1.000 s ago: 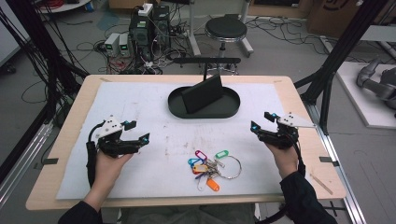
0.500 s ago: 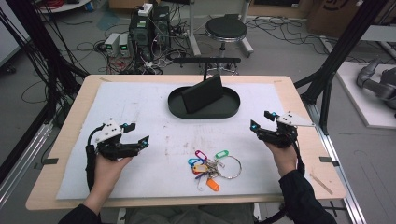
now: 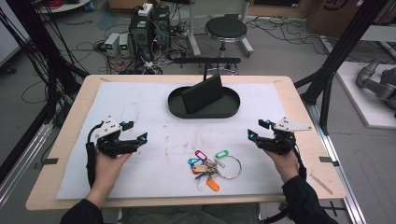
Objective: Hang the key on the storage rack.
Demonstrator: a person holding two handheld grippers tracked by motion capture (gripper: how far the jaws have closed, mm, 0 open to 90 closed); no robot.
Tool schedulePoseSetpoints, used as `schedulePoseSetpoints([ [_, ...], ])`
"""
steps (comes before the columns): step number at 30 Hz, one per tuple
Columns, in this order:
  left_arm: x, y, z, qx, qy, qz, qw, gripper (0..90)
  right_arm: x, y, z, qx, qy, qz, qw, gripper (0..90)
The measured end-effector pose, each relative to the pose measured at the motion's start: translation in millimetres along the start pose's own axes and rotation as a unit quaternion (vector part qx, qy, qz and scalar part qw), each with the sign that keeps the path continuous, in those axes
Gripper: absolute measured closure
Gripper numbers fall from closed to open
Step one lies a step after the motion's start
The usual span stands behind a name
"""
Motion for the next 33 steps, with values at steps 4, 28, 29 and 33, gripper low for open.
schedulePoseSetpoints([
  [4, 0.0, 1.8, 2.7, 0.001, -0.003, -0.001, 1.0, 25.9, -4.7, -2.1, 13.3, 0.026, -0.014, 0.005, 0.9996, 42.2],
  [28, 1.4, 17.4, 6.6, -0.003, -0.006, 0.007, 1.0, 26.0, -61.4, -1.1, 66.3, 0.074, -0.067, 0.159, 0.9821, 71.9],
  [29, 1.3, 17.7, 6.6, -0.003, -0.008, 0.005, 0.9999, 25.9, -63.4, -0.4, 67.5, 0.073, -0.072, 0.167, 0.9806, 73.7],
  [33, 0.4, 17.9, 6.8, -0.017, -0.036, -0.014, 0.9991, 25.9, -65.5, 0.8, 69.2, 0.068, -0.082, 0.169, 0.9799, 78.0],
])
Point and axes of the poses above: each handheld gripper's, and its own axes: y roughly forward along the jaws, x roughly out of its top, z roughly to its left, the point moved 7 cm from there along y, roughly forward along the jaws, and after that the axes turned 14 degrees about -x, right-handed, at the moved point
